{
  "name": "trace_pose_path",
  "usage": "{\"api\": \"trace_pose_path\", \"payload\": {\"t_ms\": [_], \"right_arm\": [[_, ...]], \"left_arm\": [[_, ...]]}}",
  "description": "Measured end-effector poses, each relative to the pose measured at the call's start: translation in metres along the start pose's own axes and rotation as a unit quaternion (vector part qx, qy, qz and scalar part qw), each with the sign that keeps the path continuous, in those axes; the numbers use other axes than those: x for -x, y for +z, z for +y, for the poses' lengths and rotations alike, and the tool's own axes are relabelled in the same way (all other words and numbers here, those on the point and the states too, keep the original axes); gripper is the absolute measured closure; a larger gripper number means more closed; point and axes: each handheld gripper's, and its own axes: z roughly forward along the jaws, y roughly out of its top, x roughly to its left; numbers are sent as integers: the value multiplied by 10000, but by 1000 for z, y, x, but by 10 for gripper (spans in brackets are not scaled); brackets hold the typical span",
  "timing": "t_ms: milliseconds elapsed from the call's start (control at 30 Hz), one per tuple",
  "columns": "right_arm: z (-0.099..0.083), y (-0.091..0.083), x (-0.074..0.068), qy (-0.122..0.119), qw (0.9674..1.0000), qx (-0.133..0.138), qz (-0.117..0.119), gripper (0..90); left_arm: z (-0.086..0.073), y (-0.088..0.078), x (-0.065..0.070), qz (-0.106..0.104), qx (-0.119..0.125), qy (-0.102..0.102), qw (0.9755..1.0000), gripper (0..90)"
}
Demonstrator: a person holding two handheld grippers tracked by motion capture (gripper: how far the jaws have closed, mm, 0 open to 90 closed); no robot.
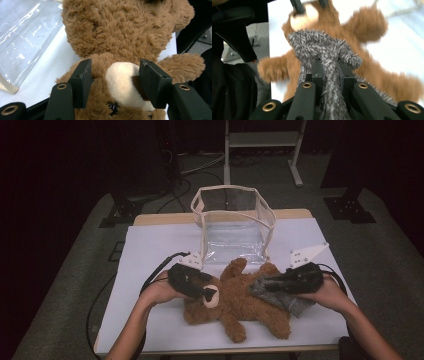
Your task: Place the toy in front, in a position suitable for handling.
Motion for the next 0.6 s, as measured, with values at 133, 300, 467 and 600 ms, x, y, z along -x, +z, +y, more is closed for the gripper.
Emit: {"api": "trace_pose_path", "payload": {"t_ms": [133,300,467,600], "right_arm": [[37,19,-2,-424,9990,-97,27,783],[58,48,-1,-661,9972,-347,42,783],[46,68,4,-583,9958,-701,30,783],[32,56,7,-397,9973,-622,21,784]], "left_arm": [[0,0,3,-35,-24,35,10000,442],[-1,0,7,-67,-47,90,9999,437],[-1,-11,14,-11,30,177,9998,427],[-5,-29,15,168,18,204,9996,407]]}}
